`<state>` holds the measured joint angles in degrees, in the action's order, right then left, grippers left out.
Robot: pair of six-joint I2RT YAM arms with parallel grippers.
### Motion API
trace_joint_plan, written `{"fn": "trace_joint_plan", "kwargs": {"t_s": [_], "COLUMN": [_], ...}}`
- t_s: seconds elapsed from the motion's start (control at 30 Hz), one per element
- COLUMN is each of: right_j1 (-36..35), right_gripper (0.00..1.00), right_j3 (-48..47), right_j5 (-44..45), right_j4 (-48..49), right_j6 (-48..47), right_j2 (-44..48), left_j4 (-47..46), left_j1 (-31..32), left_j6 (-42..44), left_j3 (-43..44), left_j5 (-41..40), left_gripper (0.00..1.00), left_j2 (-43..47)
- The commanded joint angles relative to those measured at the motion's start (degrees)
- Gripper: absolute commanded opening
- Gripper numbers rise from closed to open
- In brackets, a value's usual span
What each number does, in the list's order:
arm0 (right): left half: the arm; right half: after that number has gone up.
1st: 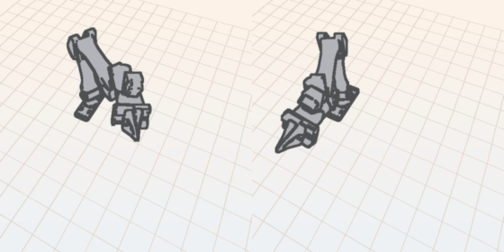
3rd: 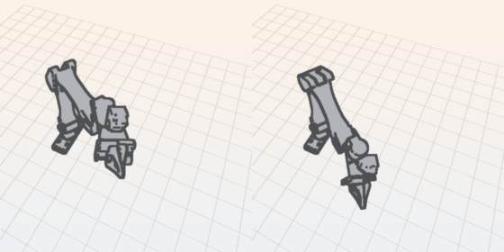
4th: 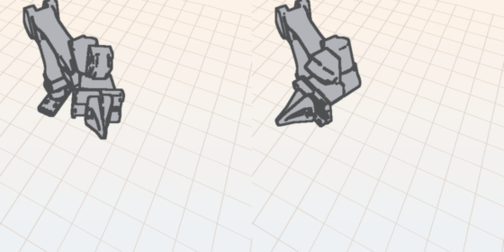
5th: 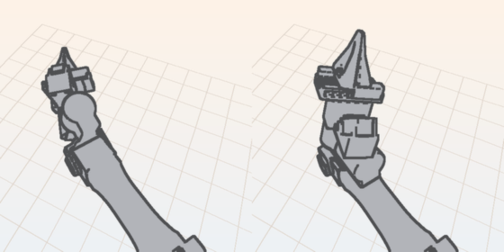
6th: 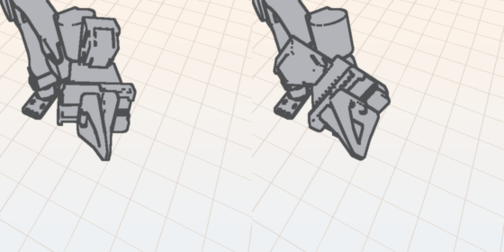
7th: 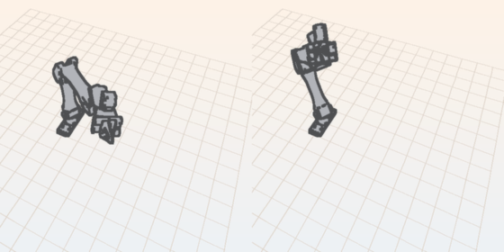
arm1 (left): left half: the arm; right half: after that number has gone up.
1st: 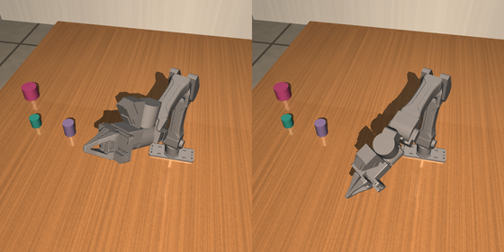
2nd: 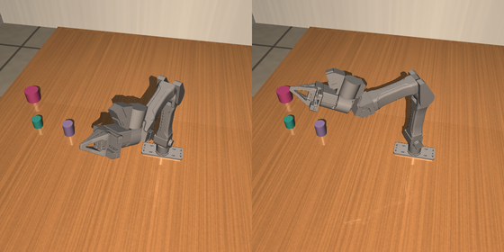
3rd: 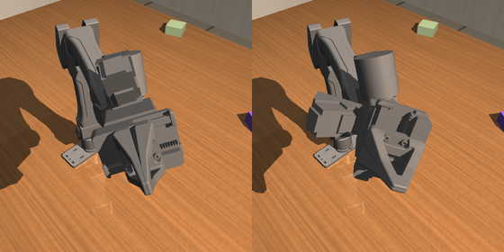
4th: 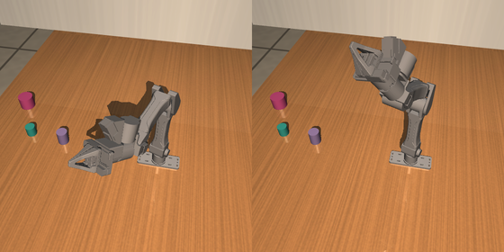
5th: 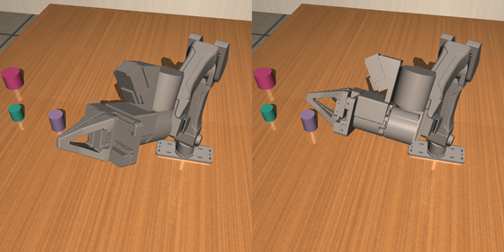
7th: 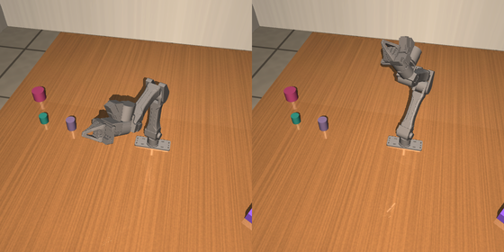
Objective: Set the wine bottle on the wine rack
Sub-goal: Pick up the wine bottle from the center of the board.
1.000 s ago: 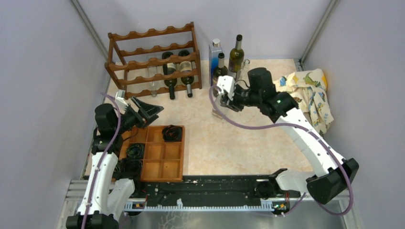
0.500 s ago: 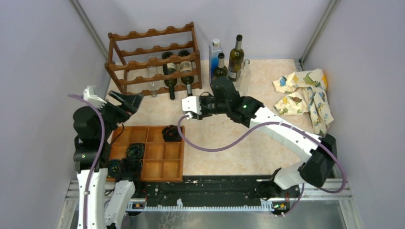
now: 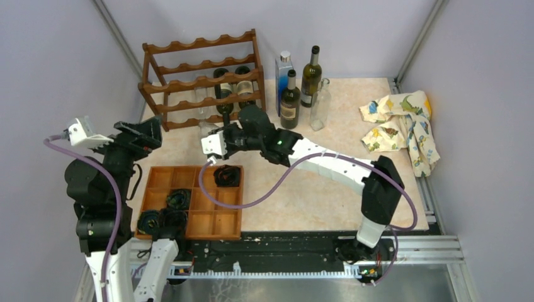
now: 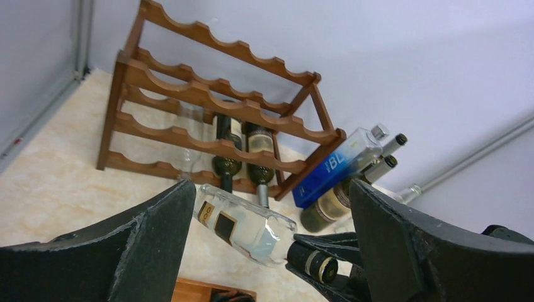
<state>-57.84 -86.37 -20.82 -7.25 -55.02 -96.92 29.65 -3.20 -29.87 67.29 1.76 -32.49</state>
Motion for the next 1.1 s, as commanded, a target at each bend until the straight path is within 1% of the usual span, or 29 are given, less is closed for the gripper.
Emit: {"fn": "trace_joint_plan", "kwargs": {"t_s": [0.0, 0.1, 0.2, 0.33, 0.47, 0.83, 1.07], "right_j1": [-1.32, -2.01, -2.56, -2.66, -2.64, -2.62, -2.63], "right_gripper": [0.0, 0.0, 0.0, 0.0, 0.0, 0.0, 0.0], "right_j3": [-5.53, -5.44, -7.49, -11.7, -13.98, -17.32, -17.86], "right_j5": [-0.37, -0.92, -1.22, -1.7, -1.86, -1.42, -0.8], "right_j4": [23.23, 29.17, 32.56, 34.37, 36.61, 43.03, 45.85], "right_j6": [-3.95, -4.43, -4.24, -3.51, -3.67, -6.53, -10.82], "right_j2": [-1.43, -4.58, -7.72, -12.04, -15.28, -22.41, -25.5], "left_j4": [1.11, 1.35, 1.58, 2.03, 2.07, 2.04, 2.12], "left_j1": [0.11, 0.12, 0.13, 0.13, 0.13, 0.11, 0.13], "left_j6": [3.63, 3.76, 4.34, 4.99, 4.77, 3.76, 4.12], "left_j3": [2.14, 2.8, 3.44, 4.32, 4.3, 2.7, 1.78], "left_j5": [-4.29, -3.82, -3.69, -3.95, -3.89, -2.95, -2.6], "left_gripper": [0.97, 0.97, 0.97, 0.97, 0.97, 0.98, 0.98], "left_j2": [0.72, 0.1, -0.31, -0.88, -0.99, -0.97, -0.75]}}
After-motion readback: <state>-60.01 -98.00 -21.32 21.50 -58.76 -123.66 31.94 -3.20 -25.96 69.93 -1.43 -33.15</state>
